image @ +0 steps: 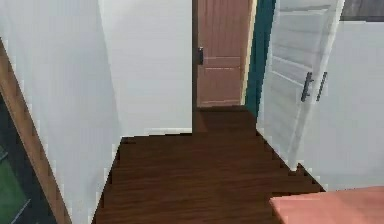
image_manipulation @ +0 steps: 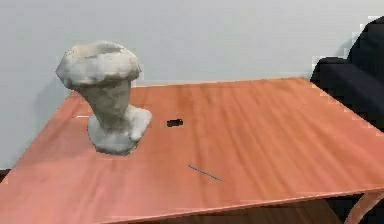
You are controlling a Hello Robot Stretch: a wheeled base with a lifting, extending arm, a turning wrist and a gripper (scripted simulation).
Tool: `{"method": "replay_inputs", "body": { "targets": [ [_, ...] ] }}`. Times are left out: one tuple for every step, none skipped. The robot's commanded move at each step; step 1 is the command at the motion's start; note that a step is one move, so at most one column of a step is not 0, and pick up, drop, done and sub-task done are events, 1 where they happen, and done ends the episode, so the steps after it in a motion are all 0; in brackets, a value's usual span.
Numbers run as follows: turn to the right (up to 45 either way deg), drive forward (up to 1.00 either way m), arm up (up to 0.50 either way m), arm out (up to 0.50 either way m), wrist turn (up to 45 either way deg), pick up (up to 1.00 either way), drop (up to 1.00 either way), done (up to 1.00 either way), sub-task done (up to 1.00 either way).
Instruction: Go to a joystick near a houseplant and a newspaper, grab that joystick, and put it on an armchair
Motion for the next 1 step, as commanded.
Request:
{"method": "replay_inputs", "body": {
  "targets": [
    [-3.0,0.0,0.0,0.0,0.0,0.0,0.0,0.0,0.0]
  ]
}}
